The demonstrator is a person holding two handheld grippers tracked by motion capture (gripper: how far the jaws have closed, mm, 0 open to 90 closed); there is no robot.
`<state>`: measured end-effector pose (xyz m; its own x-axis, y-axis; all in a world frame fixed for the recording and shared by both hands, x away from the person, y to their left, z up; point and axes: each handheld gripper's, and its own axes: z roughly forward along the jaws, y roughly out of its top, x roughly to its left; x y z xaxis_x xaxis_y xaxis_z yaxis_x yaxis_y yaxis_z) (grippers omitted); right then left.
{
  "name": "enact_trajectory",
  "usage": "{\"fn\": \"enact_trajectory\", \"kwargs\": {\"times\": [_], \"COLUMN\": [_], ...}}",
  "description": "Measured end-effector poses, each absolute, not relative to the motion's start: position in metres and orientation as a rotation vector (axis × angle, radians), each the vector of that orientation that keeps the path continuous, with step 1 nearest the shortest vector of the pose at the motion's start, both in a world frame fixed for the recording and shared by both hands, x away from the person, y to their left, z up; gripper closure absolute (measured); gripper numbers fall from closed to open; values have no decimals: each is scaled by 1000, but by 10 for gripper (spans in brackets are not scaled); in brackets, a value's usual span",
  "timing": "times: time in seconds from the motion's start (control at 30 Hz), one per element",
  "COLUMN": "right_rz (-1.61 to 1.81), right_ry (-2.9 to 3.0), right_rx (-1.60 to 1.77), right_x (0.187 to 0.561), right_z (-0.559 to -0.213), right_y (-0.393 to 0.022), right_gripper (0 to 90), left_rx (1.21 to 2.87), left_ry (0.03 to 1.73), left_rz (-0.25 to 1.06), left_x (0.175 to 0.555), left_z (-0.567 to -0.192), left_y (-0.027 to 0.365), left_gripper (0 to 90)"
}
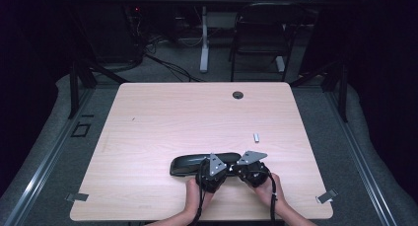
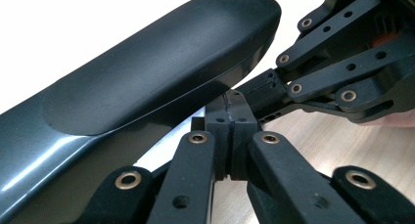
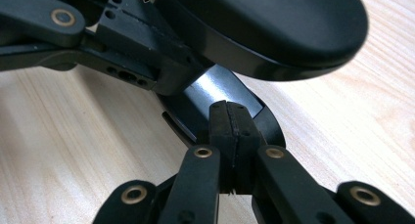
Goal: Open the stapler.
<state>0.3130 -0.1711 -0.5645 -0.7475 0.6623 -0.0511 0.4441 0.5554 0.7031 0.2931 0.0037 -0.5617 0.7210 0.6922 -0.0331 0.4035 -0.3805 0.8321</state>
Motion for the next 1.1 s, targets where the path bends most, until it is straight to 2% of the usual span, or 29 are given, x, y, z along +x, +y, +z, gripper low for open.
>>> {"fn": "enact_trajectory", "kwargs": {"times": [0.7,1.1], "right_rz": [1030,1020], "right_ry": [2466,2471], "right_rx": [964,978], "right_x": [314,313], "right_z": [-566,-565], "right_y": [-174,-173], "right_gripper": [900,900], "left_rx": [1964,1926], "left_ry": [869,915], "left_rz": [412,458], "left_x": [295,295], "left_z": [-569,-573], "left_y": [0,-3], "left_gripper": [900,900]}}
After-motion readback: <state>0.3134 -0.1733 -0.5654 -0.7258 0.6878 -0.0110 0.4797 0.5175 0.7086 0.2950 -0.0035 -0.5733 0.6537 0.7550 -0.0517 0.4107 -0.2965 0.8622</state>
